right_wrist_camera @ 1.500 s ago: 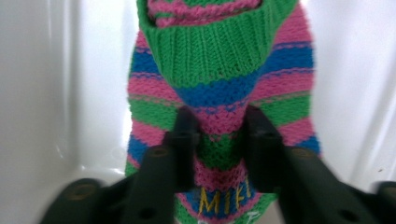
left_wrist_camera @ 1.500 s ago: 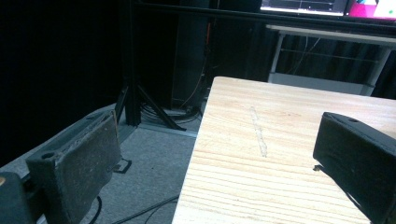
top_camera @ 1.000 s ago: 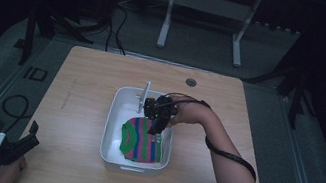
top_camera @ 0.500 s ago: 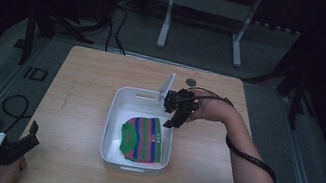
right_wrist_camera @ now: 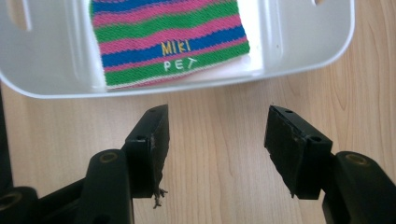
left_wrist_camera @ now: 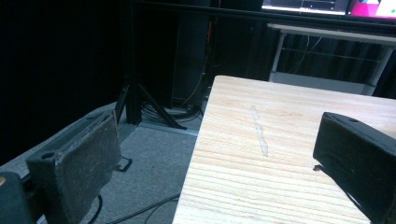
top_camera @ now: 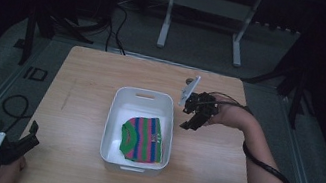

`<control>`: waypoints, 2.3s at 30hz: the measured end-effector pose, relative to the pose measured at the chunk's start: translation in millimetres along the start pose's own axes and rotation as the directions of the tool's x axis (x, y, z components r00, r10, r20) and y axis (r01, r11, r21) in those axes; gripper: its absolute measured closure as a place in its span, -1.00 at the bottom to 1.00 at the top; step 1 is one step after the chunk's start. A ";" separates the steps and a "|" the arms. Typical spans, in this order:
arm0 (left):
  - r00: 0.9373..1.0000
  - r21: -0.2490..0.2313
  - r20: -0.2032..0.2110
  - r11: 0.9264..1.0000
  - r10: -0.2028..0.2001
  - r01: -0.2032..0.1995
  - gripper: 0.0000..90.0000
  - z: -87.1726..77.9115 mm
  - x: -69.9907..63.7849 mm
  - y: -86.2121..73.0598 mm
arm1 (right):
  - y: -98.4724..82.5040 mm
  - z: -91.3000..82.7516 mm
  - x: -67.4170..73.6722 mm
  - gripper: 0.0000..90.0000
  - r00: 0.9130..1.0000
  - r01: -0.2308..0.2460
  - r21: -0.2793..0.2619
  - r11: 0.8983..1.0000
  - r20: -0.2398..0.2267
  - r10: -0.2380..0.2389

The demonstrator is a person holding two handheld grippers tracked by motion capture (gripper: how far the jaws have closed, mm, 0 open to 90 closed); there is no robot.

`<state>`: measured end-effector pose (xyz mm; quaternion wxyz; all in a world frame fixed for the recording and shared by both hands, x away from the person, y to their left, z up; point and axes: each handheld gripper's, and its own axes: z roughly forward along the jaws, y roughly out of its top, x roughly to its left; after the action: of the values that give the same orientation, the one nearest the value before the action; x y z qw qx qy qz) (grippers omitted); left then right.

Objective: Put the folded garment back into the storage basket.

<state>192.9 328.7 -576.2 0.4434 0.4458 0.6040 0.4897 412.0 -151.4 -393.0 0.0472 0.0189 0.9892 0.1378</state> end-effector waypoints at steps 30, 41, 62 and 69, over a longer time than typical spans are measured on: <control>1.000 0.000 0.000 1.000 -0.002 0.002 -0.97 0.0 0.3 0.0 | -134.5 92.2 10.6 -0.78 0.849 -0.435 -0.303 0.848 0.176 0.499; 1.000 -0.002 0.001 1.000 -0.003 0.003 -0.97 -0.2 0.2 -0.1 | -181.8 93.8 25.2 -0.78 0.681 -0.496 -0.539 0.681 0.245 0.690; 1.000 -0.003 -0.001 1.000 -0.002 0.002 -0.97 0.1 0.1 -0.2 | -262.7 66.4 72.1 -0.78 0.322 -0.494 -0.760 0.422 0.291 0.901; 1.000 -0.003 0.000 1.000 -0.003 0.003 -0.97 0.1 0.3 -0.2 | -278.5 64.0 88.3 -0.78 0.244 -0.485 -0.781 0.392 0.310 0.919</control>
<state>192.9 329.0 -576.4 0.4447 0.4442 0.6042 0.4898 323.7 -397.4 -538.5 0.3599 0.5251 0.6642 0.3919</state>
